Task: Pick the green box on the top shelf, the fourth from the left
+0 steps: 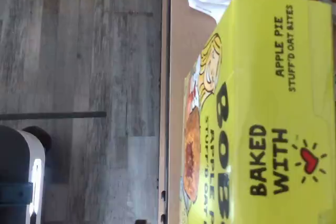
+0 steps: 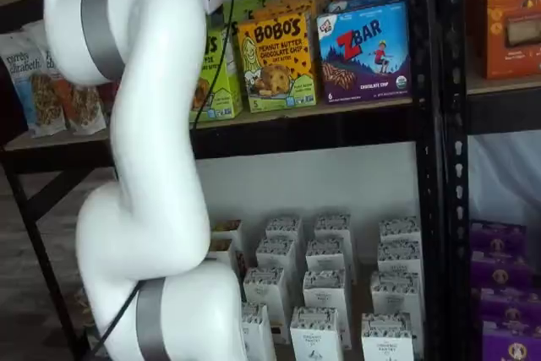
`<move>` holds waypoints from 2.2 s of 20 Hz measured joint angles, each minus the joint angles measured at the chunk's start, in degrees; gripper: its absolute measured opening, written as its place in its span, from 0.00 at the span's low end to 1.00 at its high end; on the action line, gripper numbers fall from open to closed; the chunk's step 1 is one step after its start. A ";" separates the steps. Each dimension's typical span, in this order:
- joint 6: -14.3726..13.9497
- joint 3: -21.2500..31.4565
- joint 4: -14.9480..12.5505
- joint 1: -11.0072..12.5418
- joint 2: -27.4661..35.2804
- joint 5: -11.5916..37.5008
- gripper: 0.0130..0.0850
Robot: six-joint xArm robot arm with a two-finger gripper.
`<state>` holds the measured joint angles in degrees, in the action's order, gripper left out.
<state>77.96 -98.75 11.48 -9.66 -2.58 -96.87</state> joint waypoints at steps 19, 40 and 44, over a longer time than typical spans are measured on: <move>-1.51 4.75 -0.88 -2.24 -1.47 3.49 1.00; -2.89 4.41 -0.89 -3.70 -0.74 4.09 0.72; -2.73 4.72 -0.62 -3.49 -1.06 4.30 0.72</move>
<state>75.22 -94.03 10.85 -13.16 -3.63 -92.57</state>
